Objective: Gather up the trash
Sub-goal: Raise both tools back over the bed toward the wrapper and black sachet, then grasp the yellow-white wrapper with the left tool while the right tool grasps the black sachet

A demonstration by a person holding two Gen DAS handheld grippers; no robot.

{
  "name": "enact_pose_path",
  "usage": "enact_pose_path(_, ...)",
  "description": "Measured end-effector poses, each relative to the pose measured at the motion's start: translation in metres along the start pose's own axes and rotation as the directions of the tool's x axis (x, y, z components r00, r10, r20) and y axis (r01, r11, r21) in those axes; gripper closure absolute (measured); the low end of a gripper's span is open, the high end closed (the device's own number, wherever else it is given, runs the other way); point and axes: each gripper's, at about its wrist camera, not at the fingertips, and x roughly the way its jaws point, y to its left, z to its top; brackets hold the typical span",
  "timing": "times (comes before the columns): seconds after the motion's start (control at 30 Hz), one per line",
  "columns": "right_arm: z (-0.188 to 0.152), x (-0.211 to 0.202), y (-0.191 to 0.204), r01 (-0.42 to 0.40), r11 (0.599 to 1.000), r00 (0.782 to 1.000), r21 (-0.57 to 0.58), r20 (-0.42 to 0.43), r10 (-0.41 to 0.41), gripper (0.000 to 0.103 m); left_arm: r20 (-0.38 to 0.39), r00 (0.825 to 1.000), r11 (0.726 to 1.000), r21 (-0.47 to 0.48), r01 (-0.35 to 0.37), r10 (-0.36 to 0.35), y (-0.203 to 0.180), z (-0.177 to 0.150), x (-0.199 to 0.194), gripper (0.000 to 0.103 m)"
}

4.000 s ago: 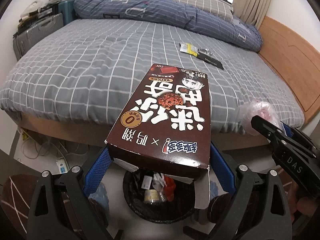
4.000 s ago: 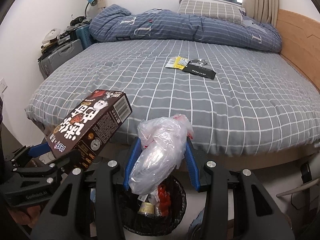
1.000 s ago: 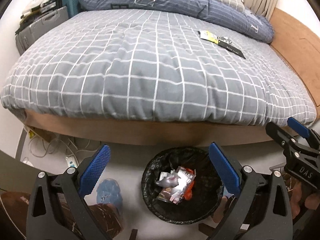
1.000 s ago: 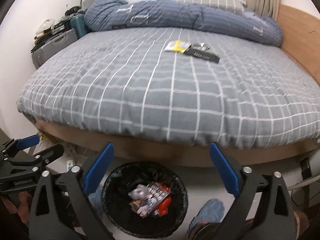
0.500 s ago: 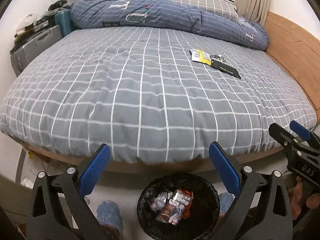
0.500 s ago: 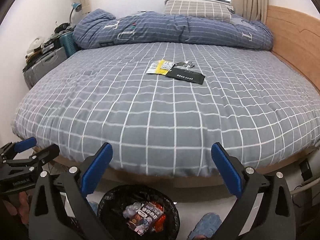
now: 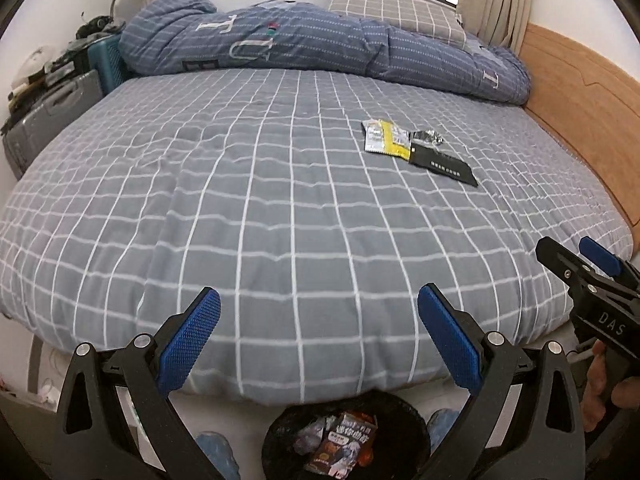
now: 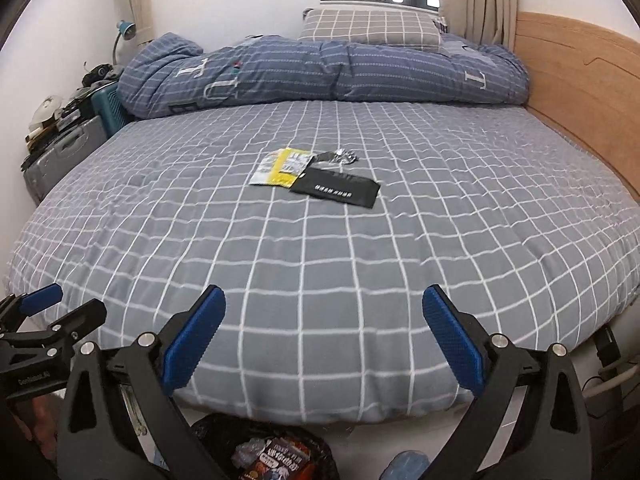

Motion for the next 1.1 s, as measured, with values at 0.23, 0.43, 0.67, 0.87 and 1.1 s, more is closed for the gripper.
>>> enact_pose_path(0.23,0.020,0.024,-0.008,0.014,1.000,1.000,0.000,-0.015,-0.014,0.008,0.006,1.000,1.000,0.014,0.007,-0.007,-0.007,0.026,0.022,0.006)
enact_pose_path(0.43,0.045,0.057,-0.012,0.030,1.000,0.999,0.002,-0.039,-0.030,0.008,0.023,1.000,1.000,0.019,0.000,-0.001,-0.008,0.057,0.046,0.006)
enact_pose_path(0.67,0.079,0.109,-0.013,0.045,0.999,0.995,0.008,-0.086,-0.044,0.008,0.021,1.000,1.000,0.019,-0.006,0.006,-0.005,0.093,0.087,0.006)
enact_pose_path(0.87,0.107,0.165,-0.012,0.049,0.999,0.989,0.002,-0.138,-0.048,0.008,-0.007,1.000,1.000,0.001,-0.004,0.004,0.001,0.119,0.130,0.006)
enact_pose_path(1.1,0.125,0.222,-0.011,0.046,0.999,0.971,0.023,-0.234,-0.039,0.016,-0.015,1.000,1.000,-0.002,0.008,-0.008,0.001,0.153,0.172,0.006)
